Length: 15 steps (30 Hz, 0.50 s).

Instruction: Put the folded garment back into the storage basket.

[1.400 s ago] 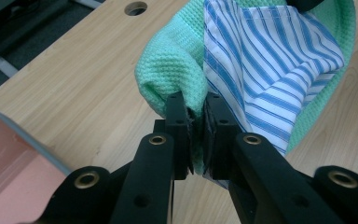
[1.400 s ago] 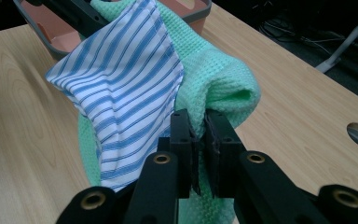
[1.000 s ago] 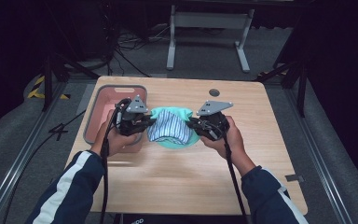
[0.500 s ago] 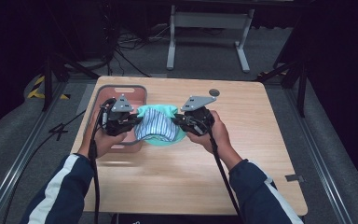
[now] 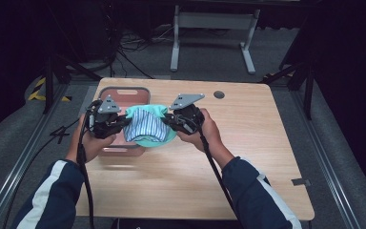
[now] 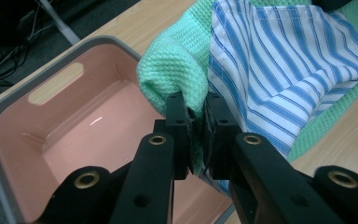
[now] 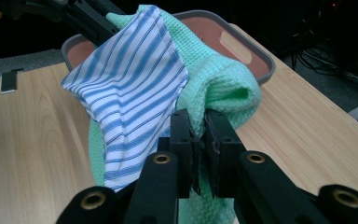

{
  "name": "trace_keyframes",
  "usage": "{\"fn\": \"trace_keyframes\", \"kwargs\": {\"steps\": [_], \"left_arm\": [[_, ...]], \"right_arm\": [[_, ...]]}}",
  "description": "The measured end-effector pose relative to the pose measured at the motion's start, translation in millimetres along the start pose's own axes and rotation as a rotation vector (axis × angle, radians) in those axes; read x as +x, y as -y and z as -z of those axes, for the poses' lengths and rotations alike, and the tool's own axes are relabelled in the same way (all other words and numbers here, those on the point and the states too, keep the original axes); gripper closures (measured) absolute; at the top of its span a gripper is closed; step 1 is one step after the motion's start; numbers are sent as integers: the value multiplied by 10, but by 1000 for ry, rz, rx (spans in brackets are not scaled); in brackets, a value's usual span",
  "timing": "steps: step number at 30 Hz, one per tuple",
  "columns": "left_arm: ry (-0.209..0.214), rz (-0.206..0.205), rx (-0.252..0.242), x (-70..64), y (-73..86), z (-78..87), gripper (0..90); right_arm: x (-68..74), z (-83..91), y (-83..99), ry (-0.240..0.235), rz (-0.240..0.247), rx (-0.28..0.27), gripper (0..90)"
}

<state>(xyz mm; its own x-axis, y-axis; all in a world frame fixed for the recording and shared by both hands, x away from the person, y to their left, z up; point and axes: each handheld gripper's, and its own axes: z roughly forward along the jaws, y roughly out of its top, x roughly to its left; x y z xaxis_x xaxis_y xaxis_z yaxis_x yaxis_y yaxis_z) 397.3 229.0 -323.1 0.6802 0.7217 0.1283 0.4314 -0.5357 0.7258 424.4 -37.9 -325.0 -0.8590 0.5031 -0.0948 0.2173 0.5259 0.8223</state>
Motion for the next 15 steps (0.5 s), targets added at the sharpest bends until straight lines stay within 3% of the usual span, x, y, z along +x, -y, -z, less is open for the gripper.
{"fn": "trace_keyframes", "kwargs": {"steps": [15], "left_arm": [[-62, 43, 16, 236, 145, 143, 822]], "right_arm": [[99, -319, -216, -47, 14, -4, 823]]}}
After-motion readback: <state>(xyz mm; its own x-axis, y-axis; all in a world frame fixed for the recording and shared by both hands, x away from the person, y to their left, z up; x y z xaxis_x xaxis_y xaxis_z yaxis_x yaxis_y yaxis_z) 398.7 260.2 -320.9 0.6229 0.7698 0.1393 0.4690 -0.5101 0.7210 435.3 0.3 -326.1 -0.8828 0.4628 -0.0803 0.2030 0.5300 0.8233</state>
